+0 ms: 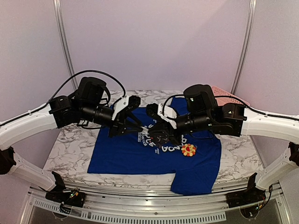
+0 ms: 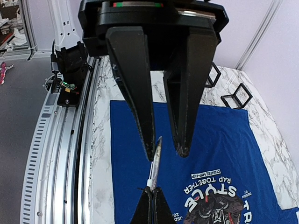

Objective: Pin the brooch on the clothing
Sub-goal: Pass from the right arm to the left, then pass from the left arm to the right

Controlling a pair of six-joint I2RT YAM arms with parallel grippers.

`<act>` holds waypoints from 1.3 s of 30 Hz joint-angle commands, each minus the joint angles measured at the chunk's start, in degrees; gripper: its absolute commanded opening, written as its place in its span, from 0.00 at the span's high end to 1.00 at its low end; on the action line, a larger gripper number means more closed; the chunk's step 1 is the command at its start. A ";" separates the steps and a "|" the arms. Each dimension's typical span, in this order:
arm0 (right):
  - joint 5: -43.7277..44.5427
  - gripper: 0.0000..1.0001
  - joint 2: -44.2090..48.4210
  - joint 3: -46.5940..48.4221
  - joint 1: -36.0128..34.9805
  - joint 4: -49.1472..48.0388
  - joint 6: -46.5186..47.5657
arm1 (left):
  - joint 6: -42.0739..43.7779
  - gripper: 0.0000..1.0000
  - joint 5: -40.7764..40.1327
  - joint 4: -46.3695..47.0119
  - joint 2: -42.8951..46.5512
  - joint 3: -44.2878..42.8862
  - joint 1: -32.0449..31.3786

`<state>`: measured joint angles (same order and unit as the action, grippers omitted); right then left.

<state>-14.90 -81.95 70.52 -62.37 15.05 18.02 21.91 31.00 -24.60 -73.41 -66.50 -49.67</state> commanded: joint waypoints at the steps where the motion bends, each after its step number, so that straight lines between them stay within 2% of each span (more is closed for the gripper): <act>1: 0.22 1.00 -0.51 0.67 -0.42 0.41 -0.48 | -1.35 0.84 -1.16 1.19 -0.27 -0.49 -0.90; 6: 0.36 1.00 -0.32 0.63 -0.44 0.01 -0.68 | -0.12 1.00 -1.29 0.61 -0.25 -0.06 -1.39; 11: 4.33 0.99 0.08 -0.48 -0.35 -3.19 -2.62 | -0.79 1.00 -1.72 1.77 0.18 0.26 -1.44; 14: 6.09 0.83 2.19 -4.92 2.17 -8.49 -6.43 | -9.47 1.00 -1.50 7.47 0.52 0.87 0.63; 18: -5.63 0.61 8.90 -17.28 9.17 -28.48 -17.40 | -28.43 1.00 1.76 25.39 1.12 5.24 5.24; 20: -5.02 0.54 10.82 -23.77 9.85 -43.79 -23.58 | -34.46 1.00 1.02 33.81 0.69 7.80 5.62; 22: -4.07 0.52 10.31 -25.78 9.83 -51.27 -28.52 | -39.88 1.00 2.06 40.51 -0.05 9.29 5.64; 26: -7.41 0.53 4.09 -24.84 9.83 -61.06 -36.23 | -46.22 1.00 2.92 46.50 -1.29 10.37 4.39; 29: -9.98 0.64 0.65 -22.01 9.87 -63.20 -40.65 | -47.08 1.00 2.39 47.99 -1.00 11.02 3.63; 32: -12.75 0.69 -2.39 -19.62 9.89 -64.78 -41.63 | -46.50 1.00 2.21 48.68 -0.19 11.51 3.21; 35: -13.98 0.80 -4.08 -18.27 9.87 -66.21 -42.16 | -46.43 1.00 2.08 48.47 0.21 11.95 3.00; 39: -15.33 0.80 -4.68 -17.72 9.86 -68.30 -41.58 | -46.32 1.00 1.74 48.41 0.54 12.03 3.00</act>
<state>-27.49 -85.84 51.05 -52.45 -48.21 -22.28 -23.79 32.75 22.17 -73.91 -55.33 -45.98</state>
